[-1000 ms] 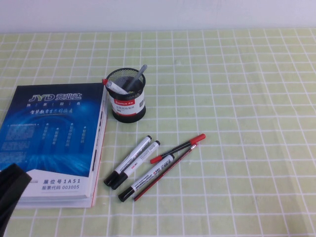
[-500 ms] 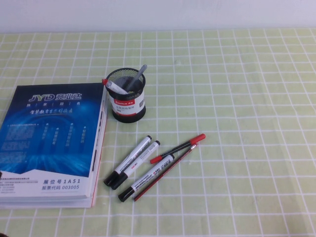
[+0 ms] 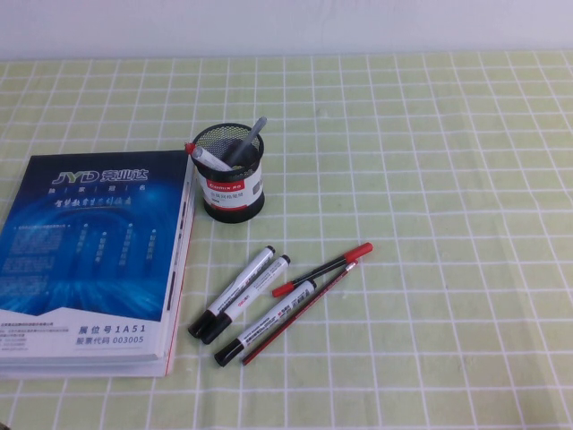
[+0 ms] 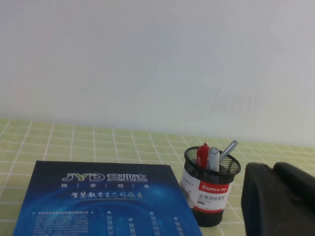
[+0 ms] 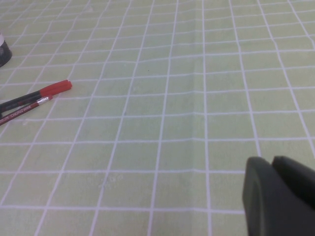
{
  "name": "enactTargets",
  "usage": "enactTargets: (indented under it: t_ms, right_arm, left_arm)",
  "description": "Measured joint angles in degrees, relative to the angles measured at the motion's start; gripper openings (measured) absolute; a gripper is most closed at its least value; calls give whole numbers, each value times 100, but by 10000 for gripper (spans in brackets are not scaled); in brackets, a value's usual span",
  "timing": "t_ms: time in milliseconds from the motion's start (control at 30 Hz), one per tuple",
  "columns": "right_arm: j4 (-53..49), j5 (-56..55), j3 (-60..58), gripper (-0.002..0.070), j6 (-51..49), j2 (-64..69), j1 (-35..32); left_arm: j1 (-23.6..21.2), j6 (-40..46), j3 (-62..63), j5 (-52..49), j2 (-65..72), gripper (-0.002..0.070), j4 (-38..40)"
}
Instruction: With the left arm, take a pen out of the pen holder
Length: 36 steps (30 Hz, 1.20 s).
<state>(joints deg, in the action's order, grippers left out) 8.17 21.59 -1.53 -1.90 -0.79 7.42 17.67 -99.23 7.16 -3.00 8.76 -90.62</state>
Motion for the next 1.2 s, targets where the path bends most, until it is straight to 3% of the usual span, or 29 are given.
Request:
enactTargets:
  t_ms: [233, 433, 533, 700, 1200]
  right_arm:
    - [0, 0, 0, -15, 0, 0, 0]
    - [0, 0, 0, -15, 0, 0, 0]
    - [0, 0, 0, -15, 0, 0, 0]
    - [0, 0, 0, -15, 0, 0, 0]
    - [0, 3, 0, -15, 0, 0, 0]
  left_arm:
    - [0, 2021, 0, -162, 0, 0, 2124]
    - [0, 5610, 251, -1219, -121, 0, 5394]
    - [-49, 6835, 436, -1761, -352, 0, 6416]
    - [-208, 7356, 407, -1998, -813, 0, 6780]
    - [-733, 7430, -840, -1992, -936, 0, 6687]
